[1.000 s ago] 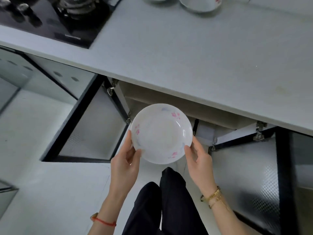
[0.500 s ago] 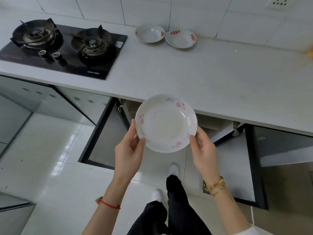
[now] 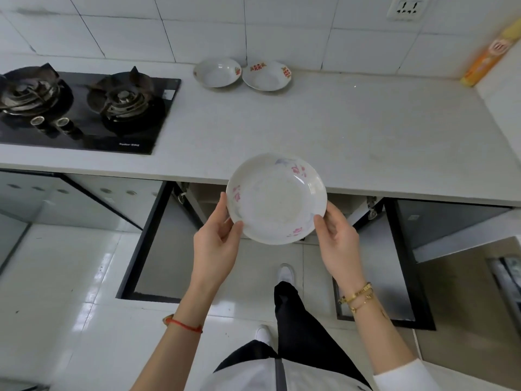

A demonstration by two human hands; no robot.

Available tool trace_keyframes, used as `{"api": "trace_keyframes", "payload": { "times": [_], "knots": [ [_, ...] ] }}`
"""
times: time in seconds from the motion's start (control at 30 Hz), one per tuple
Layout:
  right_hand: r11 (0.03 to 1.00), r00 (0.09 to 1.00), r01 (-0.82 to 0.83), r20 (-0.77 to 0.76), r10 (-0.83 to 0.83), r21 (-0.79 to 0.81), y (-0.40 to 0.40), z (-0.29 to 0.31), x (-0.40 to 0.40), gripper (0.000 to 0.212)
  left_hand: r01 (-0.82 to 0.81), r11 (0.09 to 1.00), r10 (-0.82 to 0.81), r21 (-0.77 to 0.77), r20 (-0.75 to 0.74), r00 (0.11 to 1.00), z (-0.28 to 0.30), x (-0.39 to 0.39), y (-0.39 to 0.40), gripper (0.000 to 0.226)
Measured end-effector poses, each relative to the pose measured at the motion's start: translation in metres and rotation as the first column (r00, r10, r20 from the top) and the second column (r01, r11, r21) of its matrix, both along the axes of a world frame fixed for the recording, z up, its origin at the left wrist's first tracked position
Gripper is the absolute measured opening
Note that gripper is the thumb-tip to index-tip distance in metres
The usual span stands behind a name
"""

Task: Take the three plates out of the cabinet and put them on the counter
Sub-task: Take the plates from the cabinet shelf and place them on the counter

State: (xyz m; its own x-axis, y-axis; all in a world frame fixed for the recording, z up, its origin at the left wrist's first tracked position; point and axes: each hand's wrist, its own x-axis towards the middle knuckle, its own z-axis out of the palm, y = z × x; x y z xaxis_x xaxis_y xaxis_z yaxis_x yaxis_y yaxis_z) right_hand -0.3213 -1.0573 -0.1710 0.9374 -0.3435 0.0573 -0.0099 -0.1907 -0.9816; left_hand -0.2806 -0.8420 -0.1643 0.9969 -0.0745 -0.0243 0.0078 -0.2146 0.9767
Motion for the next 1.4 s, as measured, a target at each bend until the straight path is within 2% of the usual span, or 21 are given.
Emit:
{"api": "trace_keyframes", "payload": {
  "times": [0.27,0.5,0.73,1.0,1.2,1.4],
  "knots": [
    [0.998,0.999,0.044,-0.006,-0.044,-0.044,-0.049,-0.006,0.062,0.032,0.036,0.999,-0.036,0.030,0.007,0.999,-0.004,0.072,-0.048,0.063],
    [0.997,0.999,0.039,-0.001,-0.039,-0.060,-0.109,0.005,0.152,0.033,0.022,0.999,-0.022,0.046,0.007,1.000,0.005,0.163,-0.110,0.062],
    [0.992,1.000,0.021,-0.016,-0.023,-0.121,-0.172,0.011,0.246,0.036,0.017,0.992,-0.022,0.125,0.038,0.999,0.008,0.254,-0.169,0.060],
    [0.977,0.999,0.048,-0.004,-0.049,-0.206,-0.220,0.003,0.340,0.030,0.033,0.987,-0.039,0.160,0.037,0.999,0.002,0.349,-0.215,0.059],
    [0.961,0.996,0.071,-0.038,-0.084,-0.266,-0.248,-0.015,0.400,0.030,0.061,0.984,-0.059,0.169,-0.013,0.998,-0.009,0.416,-0.245,0.061],
    [0.941,0.983,0.072,-0.137,-0.123,-0.330,-0.276,-0.039,0.451,0.031,0.104,0.974,-0.089,0.199,-0.082,0.993,-0.019,0.474,-0.272,0.061]
  ]
}}
